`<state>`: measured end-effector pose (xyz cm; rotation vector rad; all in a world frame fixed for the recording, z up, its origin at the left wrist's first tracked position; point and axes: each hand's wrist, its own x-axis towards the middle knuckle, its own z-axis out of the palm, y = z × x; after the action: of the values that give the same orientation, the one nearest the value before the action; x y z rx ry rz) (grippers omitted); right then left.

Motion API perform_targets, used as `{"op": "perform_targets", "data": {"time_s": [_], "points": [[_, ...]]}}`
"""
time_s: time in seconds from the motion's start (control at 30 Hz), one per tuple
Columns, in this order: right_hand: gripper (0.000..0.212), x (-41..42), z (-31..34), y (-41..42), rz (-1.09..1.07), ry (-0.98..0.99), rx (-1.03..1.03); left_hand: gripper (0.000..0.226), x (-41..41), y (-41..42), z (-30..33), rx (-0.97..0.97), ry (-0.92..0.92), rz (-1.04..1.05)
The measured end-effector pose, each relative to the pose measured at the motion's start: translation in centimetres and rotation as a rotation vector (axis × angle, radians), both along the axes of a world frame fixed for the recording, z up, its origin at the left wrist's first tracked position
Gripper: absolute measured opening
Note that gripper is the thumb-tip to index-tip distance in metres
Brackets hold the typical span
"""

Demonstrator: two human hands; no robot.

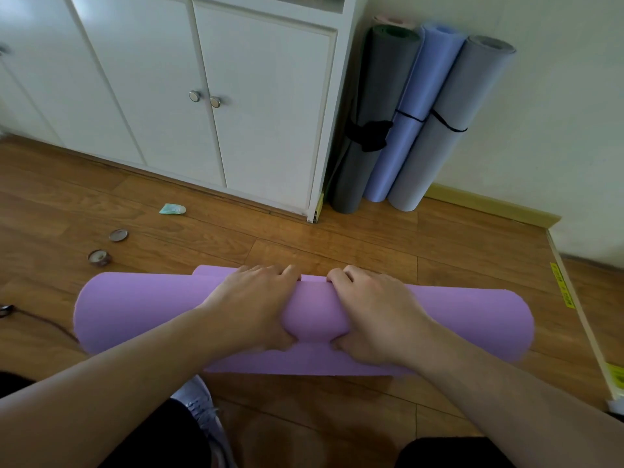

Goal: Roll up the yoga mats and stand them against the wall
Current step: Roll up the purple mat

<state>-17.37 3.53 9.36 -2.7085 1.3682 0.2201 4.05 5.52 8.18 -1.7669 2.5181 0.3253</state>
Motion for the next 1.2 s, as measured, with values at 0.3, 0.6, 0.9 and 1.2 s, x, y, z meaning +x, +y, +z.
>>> {"op": "perform_targets", "data": {"time_s": [0.3,0.6,0.9,1.2], "points": [[0.092,-0.3,0.3,-0.2,-0.005,0.007,0.031,0.075,-0.1,-0.3,-0.4,-0.044,0.002,0.018],[0.07,-0.3,0.6,-0.6,-0.041,0.005,0.067,0.087,0.0,0.3,-1.1,-0.105,-0.062,-0.061],[0.099,-0.2,0.4,-0.1,-0.01,0.054,0.035,0.079,0.0,-0.4,-0.3,0.02,0.061,0.033],[0.075,-0.2,0.8,-0.3,-0.059,0.01,0.094,0.089,-0.1,-0.1,-1.3,-0.089,-0.051,-0.057]]}}
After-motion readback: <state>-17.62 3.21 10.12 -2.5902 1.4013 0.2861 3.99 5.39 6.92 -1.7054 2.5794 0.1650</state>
